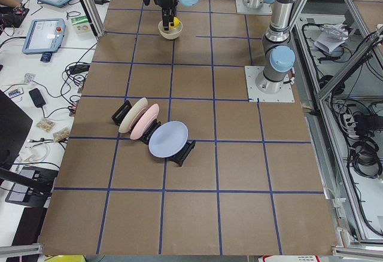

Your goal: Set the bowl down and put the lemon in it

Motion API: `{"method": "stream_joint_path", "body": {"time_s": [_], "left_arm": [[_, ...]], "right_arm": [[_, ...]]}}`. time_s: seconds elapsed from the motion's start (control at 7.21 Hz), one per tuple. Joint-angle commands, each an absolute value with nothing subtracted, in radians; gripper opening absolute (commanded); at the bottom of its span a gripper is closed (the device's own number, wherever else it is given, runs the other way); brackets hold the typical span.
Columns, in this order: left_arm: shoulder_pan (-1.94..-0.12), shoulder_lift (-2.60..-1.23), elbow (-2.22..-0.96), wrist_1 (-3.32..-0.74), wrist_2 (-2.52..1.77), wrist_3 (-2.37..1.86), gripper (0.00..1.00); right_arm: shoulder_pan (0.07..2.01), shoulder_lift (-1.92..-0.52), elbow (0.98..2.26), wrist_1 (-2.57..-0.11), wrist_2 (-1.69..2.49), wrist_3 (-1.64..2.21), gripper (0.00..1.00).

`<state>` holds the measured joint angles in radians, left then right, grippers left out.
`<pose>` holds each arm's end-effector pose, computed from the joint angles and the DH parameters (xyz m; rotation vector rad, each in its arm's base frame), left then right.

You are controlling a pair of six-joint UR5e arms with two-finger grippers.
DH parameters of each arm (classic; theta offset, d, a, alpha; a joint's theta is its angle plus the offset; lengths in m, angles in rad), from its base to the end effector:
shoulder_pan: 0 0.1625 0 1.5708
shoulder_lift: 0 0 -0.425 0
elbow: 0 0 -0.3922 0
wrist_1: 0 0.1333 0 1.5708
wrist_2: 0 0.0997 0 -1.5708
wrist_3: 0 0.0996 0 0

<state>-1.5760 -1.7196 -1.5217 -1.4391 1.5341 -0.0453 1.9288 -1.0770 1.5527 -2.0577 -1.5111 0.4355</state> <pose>-0.1398 -0.5554 0.4475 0.0613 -3.1031 0.0482 0.3585 -0.5608 0.2588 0.1189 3.0799 0.0196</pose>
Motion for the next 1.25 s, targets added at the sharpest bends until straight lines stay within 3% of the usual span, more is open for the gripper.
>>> {"method": "stream_joint_path", "body": {"time_s": [0.0, 0.42, 0.83, 1.11], "left_arm": [[-1.575, -1.695, -1.522, -1.450, 1.542, -0.044, 1.00], [-1.575, -1.695, -1.528, -1.450, 1.542, -0.044, 1.00], [-1.575, -1.692, -1.526, -1.451, 1.542, -0.046, 1.00], [-1.578, -1.681, -1.534, -1.453, 1.543, -0.046, 1.00]], "right_arm": [[1.931, -1.043, 1.554, -2.098, -1.511, 0.426, 0.00], [1.931, -1.019, 1.555, -2.103, -1.511, 0.437, 0.00], [1.931, -1.005, 1.562, -2.103, -1.511, 0.439, 0.26], [1.931, -1.005, 1.566, -2.102, -1.514, 0.437, 0.54]]}}
